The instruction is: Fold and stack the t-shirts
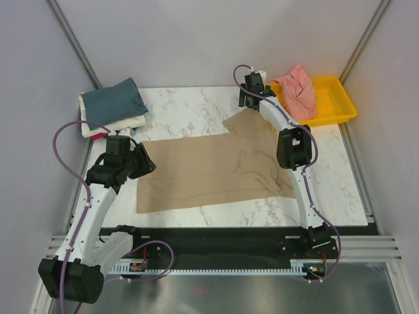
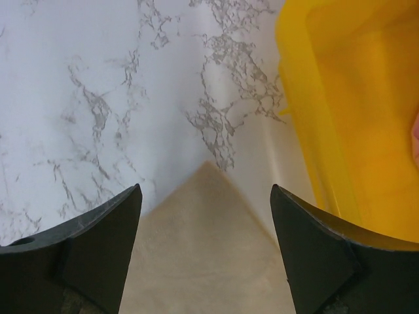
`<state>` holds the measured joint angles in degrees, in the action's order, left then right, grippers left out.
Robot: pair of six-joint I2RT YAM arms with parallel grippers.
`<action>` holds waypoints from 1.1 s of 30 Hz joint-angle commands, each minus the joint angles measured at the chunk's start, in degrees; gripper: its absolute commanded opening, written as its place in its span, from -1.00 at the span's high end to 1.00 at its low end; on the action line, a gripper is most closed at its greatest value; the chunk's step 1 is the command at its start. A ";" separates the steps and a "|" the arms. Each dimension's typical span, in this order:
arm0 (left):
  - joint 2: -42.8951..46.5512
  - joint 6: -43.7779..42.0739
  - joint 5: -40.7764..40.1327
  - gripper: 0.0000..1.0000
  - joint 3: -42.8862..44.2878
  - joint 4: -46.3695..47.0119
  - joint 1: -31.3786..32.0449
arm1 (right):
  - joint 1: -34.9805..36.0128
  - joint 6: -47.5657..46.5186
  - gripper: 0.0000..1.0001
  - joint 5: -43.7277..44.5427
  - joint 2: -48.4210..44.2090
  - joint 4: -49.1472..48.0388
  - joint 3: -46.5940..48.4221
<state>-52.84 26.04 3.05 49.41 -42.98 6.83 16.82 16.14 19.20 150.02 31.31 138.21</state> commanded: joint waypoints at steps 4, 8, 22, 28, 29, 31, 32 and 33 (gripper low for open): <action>-0.60 -2.31 -0.68 0.06 -0.19 0.62 -0.33 | -0.47 1.43 -0.71 -0.04 4.84 -4.06 3.64; -1.12 -2.31 -0.68 0.07 -0.19 0.62 -0.33 | -0.38 2.84 -0.47 -2.24 5.64 -3.98 2.51; -9.99 -1.53 -5.05 0.09 3.67 0.71 -1.47 | -0.12 3.02 1.00 -4.35 -4.80 -15.56 -17.95; -28.32 -0.38 -13.68 0.09 17.99 1.14 -3.75 | 0.23 2.67 1.00 -3.82 -12.55 -26.21 -32.47; -30.72 -0.38 -13.34 0.09 21.40 0.97 -4.36 | 0.23 2.67 1.00 -4.69 -12.55 -26.47 -32.91; -37.47 -0.20 -14.20 0.07 24.41 1.23 -4.98 | 0.49 2.67 1.00 -5.66 -11.94 -26.39 -32.83; -39.86 -0.20 -14.39 0.07 27.38 1.15 -5.16 | 0.58 2.75 1.00 -6.36 -11.76 -26.30 -32.83; -41.63 0.23 -15.00 0.06 28.71 1.23 -5.33 | 0.76 2.67 1.00 -7.15 -11.59 -26.39 -32.83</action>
<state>-89.34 26.04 -8.08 73.41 -42.61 2.20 16.73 18.79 15.79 139.13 4.40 106.91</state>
